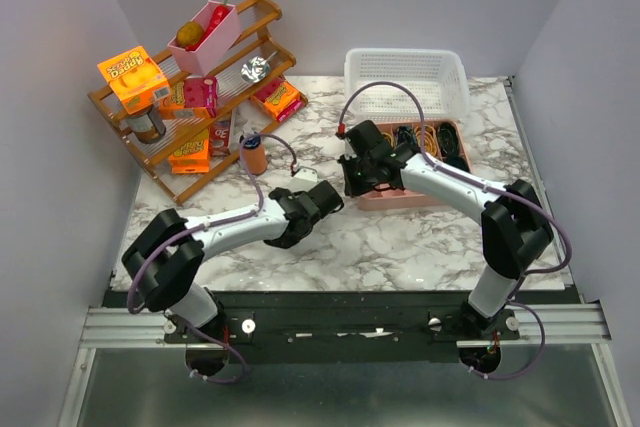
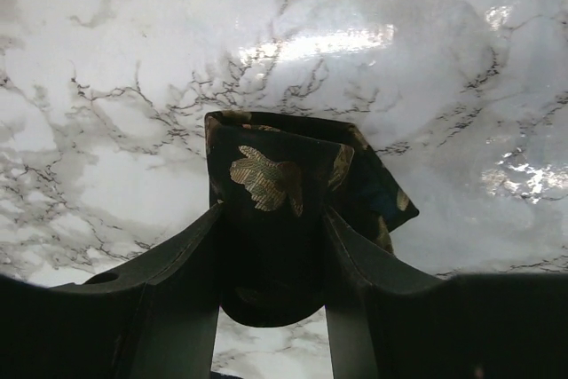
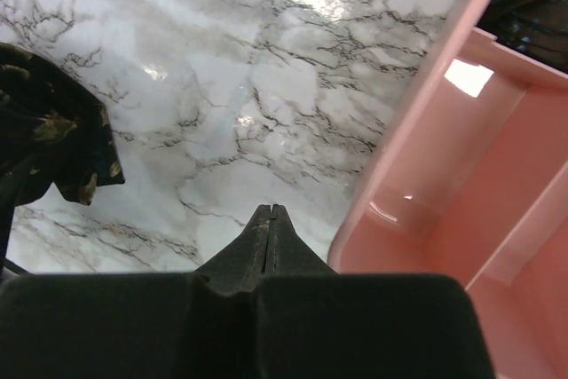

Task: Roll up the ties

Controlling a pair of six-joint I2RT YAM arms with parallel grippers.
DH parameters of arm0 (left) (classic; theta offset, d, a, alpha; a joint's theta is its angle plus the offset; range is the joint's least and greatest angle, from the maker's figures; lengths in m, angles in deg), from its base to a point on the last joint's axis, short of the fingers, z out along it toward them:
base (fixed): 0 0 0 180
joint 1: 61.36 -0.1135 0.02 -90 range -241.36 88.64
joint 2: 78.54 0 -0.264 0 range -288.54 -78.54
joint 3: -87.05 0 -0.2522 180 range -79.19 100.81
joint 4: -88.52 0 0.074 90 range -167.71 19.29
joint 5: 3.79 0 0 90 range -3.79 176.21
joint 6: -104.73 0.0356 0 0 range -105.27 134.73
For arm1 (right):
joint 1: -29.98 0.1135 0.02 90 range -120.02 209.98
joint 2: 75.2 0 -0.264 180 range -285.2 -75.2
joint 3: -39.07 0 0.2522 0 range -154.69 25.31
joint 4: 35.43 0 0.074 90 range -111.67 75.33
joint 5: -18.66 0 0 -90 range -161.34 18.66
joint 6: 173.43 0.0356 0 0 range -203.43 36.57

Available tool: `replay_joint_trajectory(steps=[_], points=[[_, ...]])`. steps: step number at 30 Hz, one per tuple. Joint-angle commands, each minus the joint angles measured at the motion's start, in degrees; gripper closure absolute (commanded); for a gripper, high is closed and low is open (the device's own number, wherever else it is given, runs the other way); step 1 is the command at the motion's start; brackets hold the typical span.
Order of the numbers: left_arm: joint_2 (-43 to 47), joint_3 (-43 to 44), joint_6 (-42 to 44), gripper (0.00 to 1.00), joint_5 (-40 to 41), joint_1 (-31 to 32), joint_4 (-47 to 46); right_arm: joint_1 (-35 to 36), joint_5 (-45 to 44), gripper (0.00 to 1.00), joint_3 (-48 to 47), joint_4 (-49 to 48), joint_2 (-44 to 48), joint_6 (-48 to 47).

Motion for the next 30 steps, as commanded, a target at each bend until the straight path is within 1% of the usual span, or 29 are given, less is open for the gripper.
replay_joint_trajectory(steps=[1,5,8,9,15,21,24,25,26,30], points=[[-7.1,4.4,-5.4,0.48,5.5,4.5,6.8,-1.6,-2.3,0.99,1.6,-0.9,3.0,0.1],[-11.8,7.9,-7.9,0.46,7.6,8.0,10.1,-3.2,-2.3,0.99,3.1,-1.7,3.5,0.1],[-14.5,10.2,-9.2,0.40,7.6,10.5,11.1,-4.1,-2.4,0.99,4.0,-2.1,3.7,0.1],[-15.0,10.6,-9.3,0.36,7.5,11.1,11.3,-4.3,-2.3,0.99,4.2,-2.2,3.8,0.1],[-17.8,11.1,-9.3,0.27,4.9,13.0,9.3,-4.5,-1.5,0.99,4.9,-2.6,3.2,0.1],[-16.2,10.2,-8.4,0.23,3.6,13.3,7.0,-4.6,-1.3,0.99,5.1,-2.9,2.8,0.3],[-13.5,9.4,-7.1,0.21,2.5,13.2,4.0,-4.6,-1.3,0.99,5.0,-3.0,2.9,0.4],[-11.9,8.4,-5.8,0.21,1.9,13.2,1.2,-4.6,-1.3,0.99,5.0,-3.0,2.9,0.4],[-11.2,8.0,-5.3,0.21,0.2,13.2,-0.1,-4.7,-1.3,0.99,5.0,-3.0,3.2,0.4],[-9.1,7.1,-4.2,0.21,-1.9,13.2,-3.2,-4.7,-1.4,0.99,5.1,-3.0,3.3,0.5]])
